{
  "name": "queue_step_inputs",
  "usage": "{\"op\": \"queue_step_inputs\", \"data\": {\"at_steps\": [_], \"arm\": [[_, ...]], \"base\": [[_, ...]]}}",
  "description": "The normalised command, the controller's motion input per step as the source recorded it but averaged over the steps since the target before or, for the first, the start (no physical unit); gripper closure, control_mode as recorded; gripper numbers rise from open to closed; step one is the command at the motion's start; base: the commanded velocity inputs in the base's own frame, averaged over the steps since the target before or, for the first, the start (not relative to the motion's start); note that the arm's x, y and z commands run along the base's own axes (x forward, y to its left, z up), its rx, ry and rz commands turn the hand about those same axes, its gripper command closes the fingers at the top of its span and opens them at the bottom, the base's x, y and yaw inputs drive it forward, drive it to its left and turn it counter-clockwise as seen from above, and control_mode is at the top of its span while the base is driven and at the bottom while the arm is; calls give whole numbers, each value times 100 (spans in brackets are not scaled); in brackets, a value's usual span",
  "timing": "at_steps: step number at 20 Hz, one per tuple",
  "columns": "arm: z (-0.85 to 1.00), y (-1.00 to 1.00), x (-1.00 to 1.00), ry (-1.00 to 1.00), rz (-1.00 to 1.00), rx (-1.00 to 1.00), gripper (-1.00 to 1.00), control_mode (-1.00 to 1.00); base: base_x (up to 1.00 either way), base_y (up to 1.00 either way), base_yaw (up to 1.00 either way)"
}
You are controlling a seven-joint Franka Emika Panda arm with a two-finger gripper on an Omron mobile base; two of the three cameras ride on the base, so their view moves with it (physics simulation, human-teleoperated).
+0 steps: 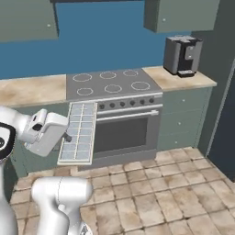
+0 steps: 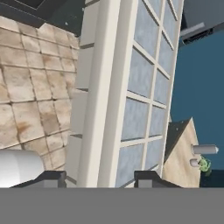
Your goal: The ice cube tray has been filled with water. Take the tray and place it in the freezer to make ice. Close the freezer door after placing the tray.
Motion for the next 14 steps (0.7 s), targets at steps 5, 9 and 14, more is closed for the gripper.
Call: {"op": "queue_step_inputs", "data": {"at_steps": [5, 9, 14], "arm": [[0, 0, 0, 0, 0, 0, 100, 100], [0, 0, 0, 0, 0, 0, 100, 100], [0, 0, 0, 0, 0, 0, 100, 100]], "base": [[0, -32, -42], [0, -30, -41], [0, -25, -45]]}}
